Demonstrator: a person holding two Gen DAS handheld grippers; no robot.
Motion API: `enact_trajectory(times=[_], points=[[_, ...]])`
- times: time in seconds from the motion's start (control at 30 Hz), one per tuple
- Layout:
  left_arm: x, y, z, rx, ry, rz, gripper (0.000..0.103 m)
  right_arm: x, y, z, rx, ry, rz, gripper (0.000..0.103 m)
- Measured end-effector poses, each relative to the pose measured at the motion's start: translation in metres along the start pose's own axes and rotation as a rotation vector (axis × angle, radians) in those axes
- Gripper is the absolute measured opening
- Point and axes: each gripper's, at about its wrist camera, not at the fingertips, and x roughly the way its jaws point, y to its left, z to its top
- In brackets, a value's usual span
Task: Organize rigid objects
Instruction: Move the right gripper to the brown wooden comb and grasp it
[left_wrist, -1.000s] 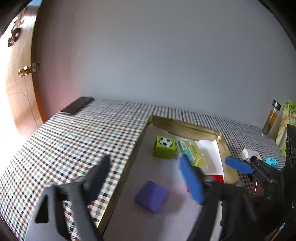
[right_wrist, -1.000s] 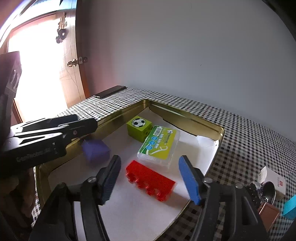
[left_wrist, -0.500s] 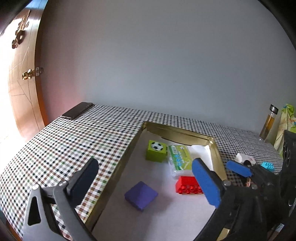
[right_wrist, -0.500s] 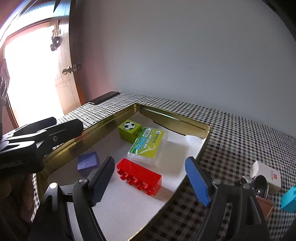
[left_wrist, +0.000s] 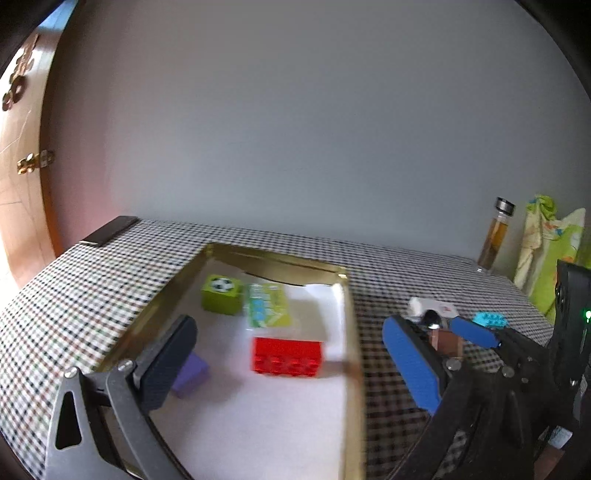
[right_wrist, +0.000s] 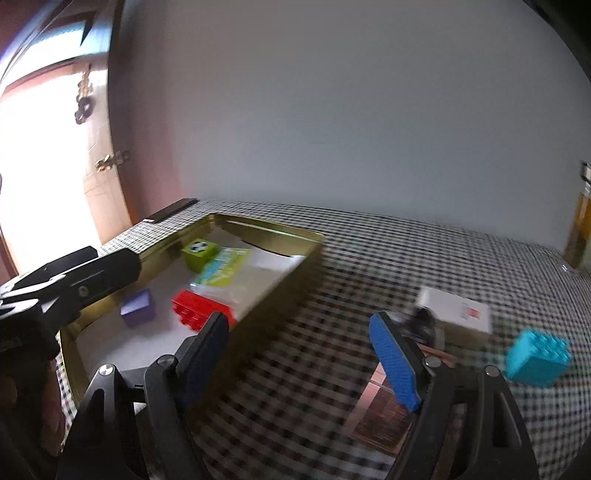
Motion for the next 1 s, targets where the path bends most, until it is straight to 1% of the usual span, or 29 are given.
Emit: enact_trajectory(times=[0.17, 0.3, 0.43, 0.6, 0.7, 0.83, 1.0], points=[[0.004, -0.029, -0.007, 0.038, 0.003, -0.033, 0.102, -0.023, -0.041, -0.011, 0.071, -0.01, -0.064, 0.081], [0.012, -0.052, -0.012, 0.075, 0.018, -0.061, 0.102, -0.039, -0.074, -0.02, 0.13, -0.004, -0.133, 0.081], [0.014, -0.073, -0.018, 0.123, 0.03, -0.078, 0.102, -0.046, -0.09, -0.025, 0.158, 0.029, -0.15, 0.081], [0.016, -0.088, -0.023, 0.165, 0.039, -0.083, 0.102, -0.044, -0.09, -0.028, 0.146, 0.073, -0.14, 0.081], [0.019, -0.091, -0.024, 0.187, 0.038, -0.047, 0.102, -0.04, -0.09, -0.028, 0.136, 0.091, -0.135, 0.081], [0.023, -0.086, -0.024, 0.178, 0.05, -0.029, 0.102, -0.03, -0.086, -0.027, 0.12, 0.138, -0.128, 0.081], [0.027, -0.082, -0.024, 0.163, 0.057, -0.014, 0.102, -0.013, -0.085, -0.03, 0.11, 0.228, -0.114, 0.081]])
